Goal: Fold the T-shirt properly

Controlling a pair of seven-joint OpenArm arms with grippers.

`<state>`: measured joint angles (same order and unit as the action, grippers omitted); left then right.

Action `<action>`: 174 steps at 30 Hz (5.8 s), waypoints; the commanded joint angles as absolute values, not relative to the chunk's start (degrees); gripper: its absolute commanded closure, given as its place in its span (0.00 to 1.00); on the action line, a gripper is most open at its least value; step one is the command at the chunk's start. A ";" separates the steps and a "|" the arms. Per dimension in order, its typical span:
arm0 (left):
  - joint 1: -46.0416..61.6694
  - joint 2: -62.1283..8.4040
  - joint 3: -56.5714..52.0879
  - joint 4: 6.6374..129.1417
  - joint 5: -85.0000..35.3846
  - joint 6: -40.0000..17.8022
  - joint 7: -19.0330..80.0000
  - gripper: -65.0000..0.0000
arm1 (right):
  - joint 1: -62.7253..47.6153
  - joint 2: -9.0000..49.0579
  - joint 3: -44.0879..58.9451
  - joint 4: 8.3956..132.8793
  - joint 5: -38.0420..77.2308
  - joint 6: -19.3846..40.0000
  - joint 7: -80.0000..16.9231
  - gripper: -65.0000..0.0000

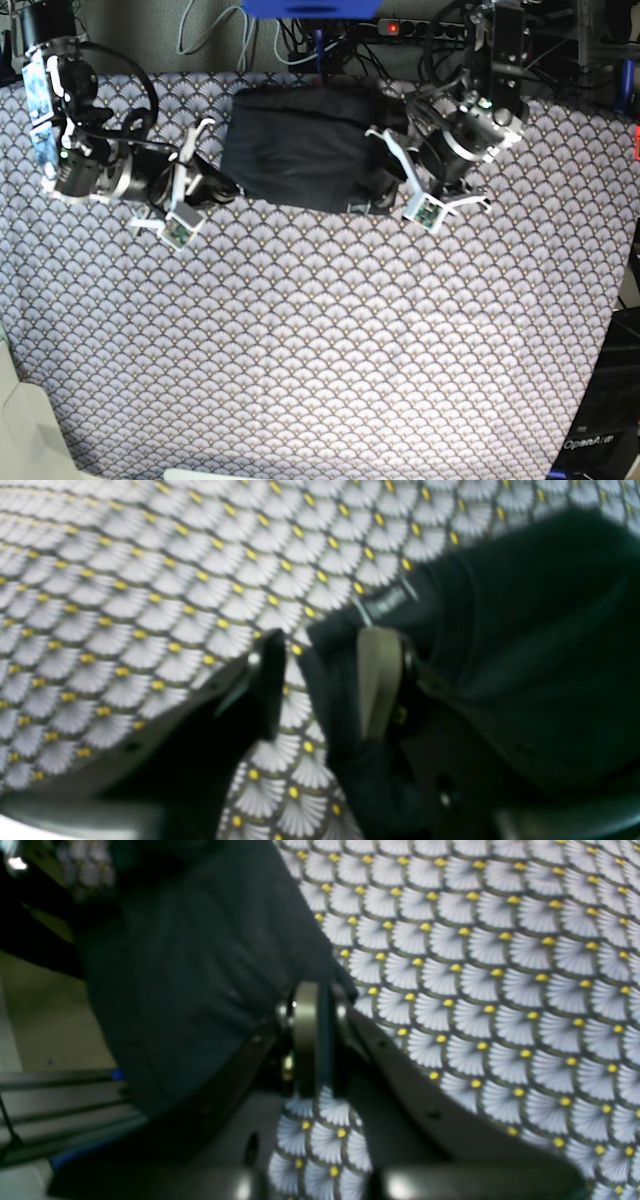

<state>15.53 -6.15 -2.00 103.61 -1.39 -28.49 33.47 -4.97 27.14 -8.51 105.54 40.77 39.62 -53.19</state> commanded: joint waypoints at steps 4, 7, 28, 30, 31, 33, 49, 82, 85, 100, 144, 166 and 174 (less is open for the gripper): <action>18.07 -6.20 -1.98 109.93 -2.07 -28.70 32.13 0.63 | -8.04 28.09 -5.14 106.33 41.63 40.00 -52.35 0.96; 20.97 -6.81 -1.89 111.25 -1.63 -29.23 33.27 0.63 | -11.03 28.26 -2.33 106.33 41.63 40.00 -52.26 0.96; 29.67 -15.96 2.24 111.60 -1.54 -29.41 39.60 1.00 | -14.20 25.54 1.36 106.77 36.35 40.00 -52.26 0.96; 29.32 -17.63 5.85 111.16 -1.54 -29.32 39.60 1.00 | -14.20 25.54 1.36 106.77 36.35 40.00 -52.35 0.96; 29.05 -17.98 7.52 111.08 -1.54 -29.05 39.60 1.00 | -14.20 25.54 1.36 106.77 36.35 40.00 -52.35 0.96; 28.26 -17.98 8.75 110.55 -1.45 -28.70 39.60 1.00 | -14.20 25.54 1.36 106.77 36.35 40.00 -52.35 0.96; 17.71 -13.32 9.19 97.98 -1.54 -28.62 42.77 1.00 | -14.20 25.54 1.71 106.77 36.35 40.00 -52.53 0.96; -10.86 3.91 8.13 77.41 -1.63 -28.53 40.92 1.00 | -17.63 26.59 1.80 104.66 36.09 40.00 -52.26 0.96; -8.22 1.36 4.62 85.32 -1.89 -28.53 44.62 1.00 | -17.54 26.59 1.80 104.40 36.09 40.00 -52.26 0.96; 13.93 -9.01 -6.90 99.12 -1.54 -29.14 46.81 1.00 | -19.30 26.15 1.36 103.78 36.09 40.00 -48.75 0.96; 33.98 -3.38 -12.18 88.22 22.81 -40.00 20.88 1.00 | -49.45 7.69 31.78 102.90 4.97 40.00 -24.31 0.97; 49.19 -0.92 -13.32 104.40 23.34 -40.00 12.09 1.00 | -49.19 0.31 39.52 100.79 -1.19 40.00 -18.15 0.97; 47.08 -1.19 -13.41 94.99 23.78 -40.00 12.00 1.00 | -48.75 1.19 39.25 97.27 -1.19 40.00 -15.96 0.96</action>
<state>47.03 -1.17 -13.41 94.02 24.45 -40.14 13.32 -47.51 0.71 38.81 96.86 -1.06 39.81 -15.68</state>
